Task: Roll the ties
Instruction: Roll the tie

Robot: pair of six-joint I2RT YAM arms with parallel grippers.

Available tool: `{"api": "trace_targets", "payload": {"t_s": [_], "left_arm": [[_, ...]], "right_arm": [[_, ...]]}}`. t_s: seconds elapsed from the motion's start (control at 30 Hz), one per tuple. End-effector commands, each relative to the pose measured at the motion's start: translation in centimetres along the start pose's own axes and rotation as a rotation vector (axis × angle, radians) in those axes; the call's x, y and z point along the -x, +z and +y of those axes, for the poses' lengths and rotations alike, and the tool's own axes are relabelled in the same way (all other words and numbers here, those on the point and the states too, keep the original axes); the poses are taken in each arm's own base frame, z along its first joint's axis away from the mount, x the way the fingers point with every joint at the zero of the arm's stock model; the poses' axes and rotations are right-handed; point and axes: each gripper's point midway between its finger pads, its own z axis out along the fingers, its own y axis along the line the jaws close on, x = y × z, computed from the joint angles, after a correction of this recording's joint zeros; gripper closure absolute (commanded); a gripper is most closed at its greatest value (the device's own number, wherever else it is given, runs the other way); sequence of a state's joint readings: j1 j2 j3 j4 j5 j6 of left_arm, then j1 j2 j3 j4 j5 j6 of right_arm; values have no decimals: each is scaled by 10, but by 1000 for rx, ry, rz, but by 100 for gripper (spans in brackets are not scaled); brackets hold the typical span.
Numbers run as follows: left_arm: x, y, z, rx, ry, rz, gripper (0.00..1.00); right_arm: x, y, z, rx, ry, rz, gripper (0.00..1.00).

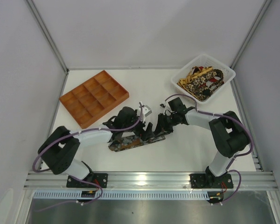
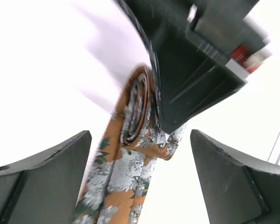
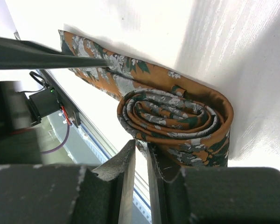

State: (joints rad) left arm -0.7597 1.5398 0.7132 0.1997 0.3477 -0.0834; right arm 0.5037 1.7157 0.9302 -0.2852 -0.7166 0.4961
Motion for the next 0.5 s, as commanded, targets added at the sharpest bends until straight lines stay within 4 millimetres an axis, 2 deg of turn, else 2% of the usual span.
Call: {"api": "trace_targets", "payload": {"t_s": [0.0, 0.1, 0.17, 0.2, 0.23, 0.33, 0.4, 0.43, 0.47], "left_arm": [[52, -26, -6, -19, -19, -193, 5], [63, -43, -10, -7, -35, -240, 5], [73, -52, -19, -34, -67, -288, 11], [70, -52, -23, -53, -86, -290, 14], [74, -53, -29, -83, -122, -302, 28], [72, -49, -29, -88, -209, -305, 49], [67, -42, -22, -60, -263, -291, 55], [65, -38, -18, -47, -312, -279, 64], [65, -36, -20, -63, -322, -272, 68]], "right_arm": [[3, 4, -5, -3, -5, -3, 78], [5, 2, -1, 2, -15, -11, 78], [6, 0, 1, 1, -18, -16, 78], [7, -1, 2, 2, -15, -18, 78], [7, -2, 4, 5, -17, -20, 78], [9, -6, 9, 4, -24, -30, 77], [10, -10, 11, 0, -28, -38, 77], [13, -11, 14, 3, -37, -45, 79], [12, -11, 13, -2, -31, -38, 79]]}}
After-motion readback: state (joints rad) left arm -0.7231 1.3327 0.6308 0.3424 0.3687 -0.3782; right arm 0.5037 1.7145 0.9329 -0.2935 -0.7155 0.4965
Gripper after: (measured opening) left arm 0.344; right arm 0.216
